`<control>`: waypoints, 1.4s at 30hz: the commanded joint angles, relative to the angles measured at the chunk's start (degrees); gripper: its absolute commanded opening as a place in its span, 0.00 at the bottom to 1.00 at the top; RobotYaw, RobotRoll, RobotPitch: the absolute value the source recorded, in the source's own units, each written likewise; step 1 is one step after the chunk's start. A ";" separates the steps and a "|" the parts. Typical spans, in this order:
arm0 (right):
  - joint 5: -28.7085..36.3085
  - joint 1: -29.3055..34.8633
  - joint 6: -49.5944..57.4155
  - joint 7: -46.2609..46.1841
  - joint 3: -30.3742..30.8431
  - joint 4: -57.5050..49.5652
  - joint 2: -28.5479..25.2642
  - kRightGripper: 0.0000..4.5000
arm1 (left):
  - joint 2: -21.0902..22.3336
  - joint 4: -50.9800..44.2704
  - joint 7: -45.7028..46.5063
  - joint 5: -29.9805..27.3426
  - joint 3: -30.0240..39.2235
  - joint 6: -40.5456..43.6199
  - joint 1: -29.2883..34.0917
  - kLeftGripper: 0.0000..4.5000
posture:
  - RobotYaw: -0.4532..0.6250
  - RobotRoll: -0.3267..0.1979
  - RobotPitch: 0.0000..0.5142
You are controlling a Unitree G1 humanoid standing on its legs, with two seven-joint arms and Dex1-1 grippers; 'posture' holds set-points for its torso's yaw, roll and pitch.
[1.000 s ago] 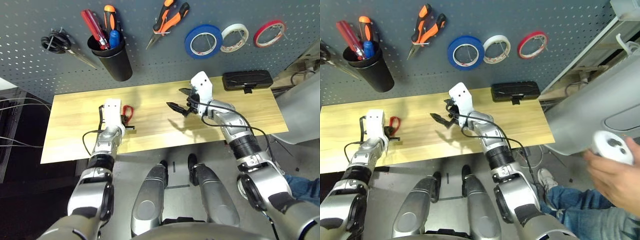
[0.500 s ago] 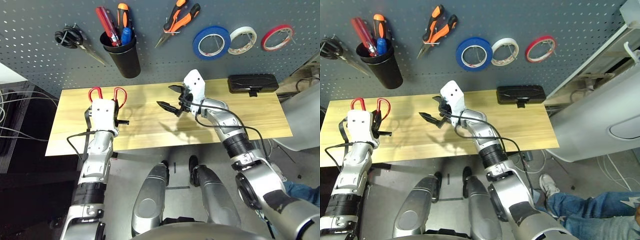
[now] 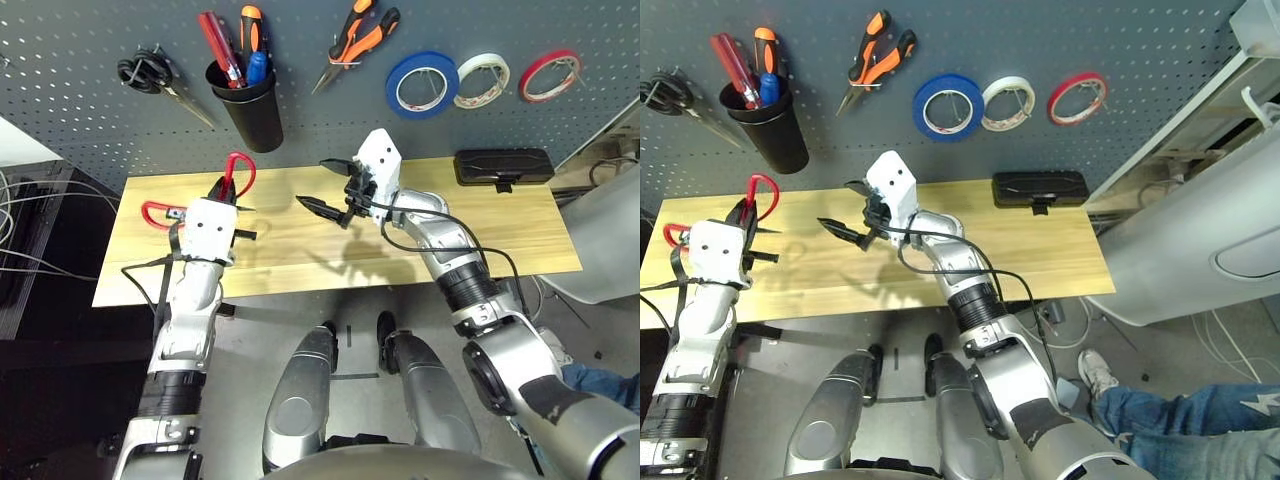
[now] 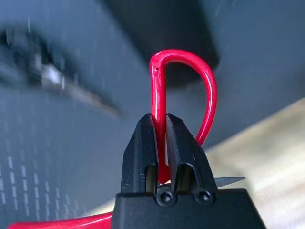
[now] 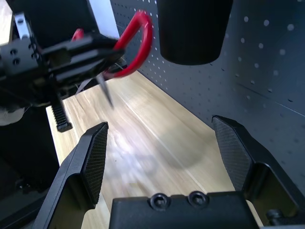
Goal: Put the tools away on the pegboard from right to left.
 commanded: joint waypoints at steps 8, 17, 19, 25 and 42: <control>0.69 -0.19 -1.44 0.94 1.15 -0.73 1.40 1.00 | 3.48 -0.26 4.45 2.58 4.14 -2.47 -2.43 0.02 | 0.59 0.62 0.52; 0.47 -0.95 -2.09 1.05 1.06 0.18 1.84 1.00 | 7.59 3.17 5.97 0.82 9.25 -1.95 -6.25 0.02 | 0.60 0.62 0.51; 0.45 -0.99 -2.17 1.06 1.07 0.23 1.88 1.00 | 8.36 4.22 6.06 0.65 9.72 -2.25 -7.06 0.02 | 0.60 0.62 0.51; 0.91 -1.76 -2.23 1.02 0.75 0.12 2.62 1.00 | 9.39 6.79 6.76 -1.21 11.81 -1.79 -9.03 0.02 | 0.59 0.62 0.51; 2.96 -4.75 -4.73 -1.45 -0.12 0.17 5.39 1.00 | 9.69 15.79 6.37 -4.91 12.36 -1.24 -14.02 0.02 | 0.58 0.62 0.49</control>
